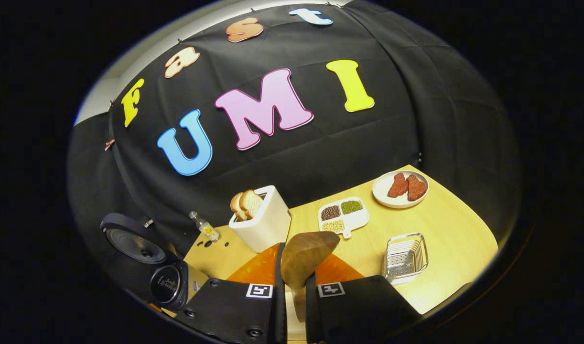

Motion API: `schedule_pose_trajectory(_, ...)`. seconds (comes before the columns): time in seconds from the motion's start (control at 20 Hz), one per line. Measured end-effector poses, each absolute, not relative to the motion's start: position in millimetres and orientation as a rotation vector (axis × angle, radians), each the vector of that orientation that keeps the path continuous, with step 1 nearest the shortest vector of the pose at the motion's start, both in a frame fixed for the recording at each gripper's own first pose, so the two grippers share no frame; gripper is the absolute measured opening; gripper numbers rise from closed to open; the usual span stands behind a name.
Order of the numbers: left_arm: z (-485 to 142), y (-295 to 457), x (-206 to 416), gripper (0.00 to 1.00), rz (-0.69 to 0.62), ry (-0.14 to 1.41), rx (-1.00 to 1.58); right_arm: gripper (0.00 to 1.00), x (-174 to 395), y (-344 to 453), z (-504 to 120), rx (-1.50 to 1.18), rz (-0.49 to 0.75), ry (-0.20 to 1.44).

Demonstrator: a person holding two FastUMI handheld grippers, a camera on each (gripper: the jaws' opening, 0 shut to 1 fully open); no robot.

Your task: Close the left gripper, press the button to open the rice cooker; take a wooden spoon from the chopstick holder with the right hand, scoop a spoonful of rice and pour it into the rice cooker, then put the wooden spoon back into the chopstick holder.

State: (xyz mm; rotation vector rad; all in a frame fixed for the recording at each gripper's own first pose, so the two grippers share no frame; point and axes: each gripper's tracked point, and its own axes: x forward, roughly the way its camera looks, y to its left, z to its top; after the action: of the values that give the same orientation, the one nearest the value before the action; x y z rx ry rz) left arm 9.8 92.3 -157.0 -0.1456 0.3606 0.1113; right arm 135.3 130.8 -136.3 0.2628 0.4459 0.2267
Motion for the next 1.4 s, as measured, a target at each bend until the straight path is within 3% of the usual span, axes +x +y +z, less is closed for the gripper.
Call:
schedule_pose_trajectory(0.55,-187.8,142.1,-10.2,0.95,0.16,0.413,-0.183,0.2,126.7,155.6,-201.3,0.113,0.193,0.465)
schedule_pose_trajectory(0.75,-192.1,149.7,-13.8,0.92,0.163,0.421,-0.202,0.2,104.5,194.8,-213.7,0.17,0.247,0.537)
schedule_pose_trajectory(0.95,-190.1,153.7,-16.2,0.95,0.158,0.411,-0.205,0.2,92.0,223.8,-219.9,0.275,0.27,0.607)
schedule_pose_trajectory(1.25,-193.0,160.8,-24.5,0.95,0.159,0.41,-0.22,0.2,84.7,240.3,-217.9,0.406,0.257,0.679)
schedule_pose_trajectory(1.3,-194.2,162.7,-25.2,0.95,0.16,0.41,-0.223,0.15,83.1,240.6,-217.6,0.428,0.254,0.688)
schedule_pose_trajectory(1.4,-194.8,163.7,-27.8,0.95,0.159,0.413,-0.226,0.2,81.2,235.1,-219.0,0.471,0.233,0.706)
